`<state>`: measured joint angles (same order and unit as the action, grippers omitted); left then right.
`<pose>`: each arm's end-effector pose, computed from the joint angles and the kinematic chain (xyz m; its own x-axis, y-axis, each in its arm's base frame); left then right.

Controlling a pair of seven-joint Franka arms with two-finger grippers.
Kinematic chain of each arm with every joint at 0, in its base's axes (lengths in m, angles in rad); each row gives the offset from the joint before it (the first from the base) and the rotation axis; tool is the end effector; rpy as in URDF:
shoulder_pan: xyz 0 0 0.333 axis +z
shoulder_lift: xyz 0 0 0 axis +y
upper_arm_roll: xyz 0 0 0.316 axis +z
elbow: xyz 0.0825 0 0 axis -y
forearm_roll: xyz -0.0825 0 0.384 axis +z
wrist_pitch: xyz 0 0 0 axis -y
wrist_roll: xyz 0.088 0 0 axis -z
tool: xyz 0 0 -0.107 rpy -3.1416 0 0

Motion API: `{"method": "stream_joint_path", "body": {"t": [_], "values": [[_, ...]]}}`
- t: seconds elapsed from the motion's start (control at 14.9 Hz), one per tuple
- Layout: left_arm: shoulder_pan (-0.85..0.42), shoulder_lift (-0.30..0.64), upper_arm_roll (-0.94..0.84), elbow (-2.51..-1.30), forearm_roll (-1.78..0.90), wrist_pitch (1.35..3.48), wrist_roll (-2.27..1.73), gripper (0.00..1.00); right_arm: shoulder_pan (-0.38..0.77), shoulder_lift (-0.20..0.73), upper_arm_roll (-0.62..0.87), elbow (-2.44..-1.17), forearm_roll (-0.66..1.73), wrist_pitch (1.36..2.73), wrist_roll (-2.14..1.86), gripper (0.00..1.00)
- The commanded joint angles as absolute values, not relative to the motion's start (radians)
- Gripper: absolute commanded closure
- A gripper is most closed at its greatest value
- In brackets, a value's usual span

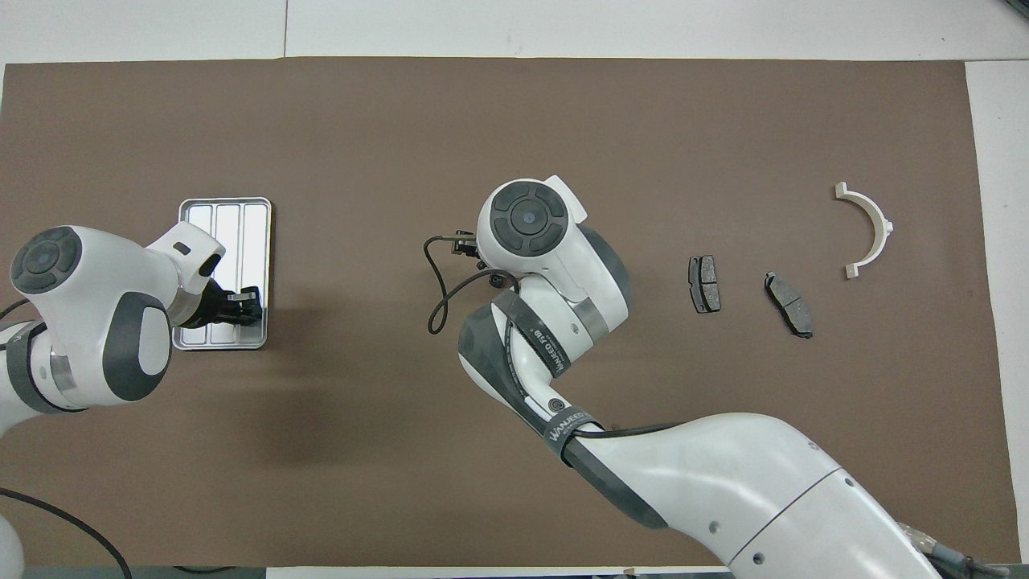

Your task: Pick bearing gear from pile to tray

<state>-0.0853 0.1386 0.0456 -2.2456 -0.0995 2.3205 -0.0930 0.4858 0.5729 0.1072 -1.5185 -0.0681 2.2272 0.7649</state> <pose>0.5297 -0.0229 0.3000 0.9902 0.1206 -0.0709 0.1247 -0.9906 0.0557 0.6023 0.3880 0.3421 0.9822 -0.1585 0.1010 -0.1490 -0.9842 -0.0954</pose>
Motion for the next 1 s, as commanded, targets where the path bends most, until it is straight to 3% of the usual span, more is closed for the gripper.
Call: {"method": "stream_joint_path", "body": {"t": [0.0,0.2,0.54,0.94], "values": [[-0.077,0.143,0.044,-2.260,-0.104,2.345,-0.080,0.43,0.385,0.525,0.118,-1.502,-0.081,2.197,0.625,0.02],[-0.075,0.143,0.044,-2.252,-0.100,2.333,-0.080,0.32,0.252,0.486,0.120,-1.500,-0.080,2.180,0.383,0.02],[-0.072,0.146,0.046,-2.145,-0.100,2.222,-0.081,0.31,0.049,0.398,0.120,-1.500,-0.077,2.051,-0.012,0.02],[-0.127,0.149,0.040,-2.071,-0.098,2.195,-0.236,0.31,-0.055,0.252,0.117,-1.511,-0.078,1.821,-0.040,0.00]]}}
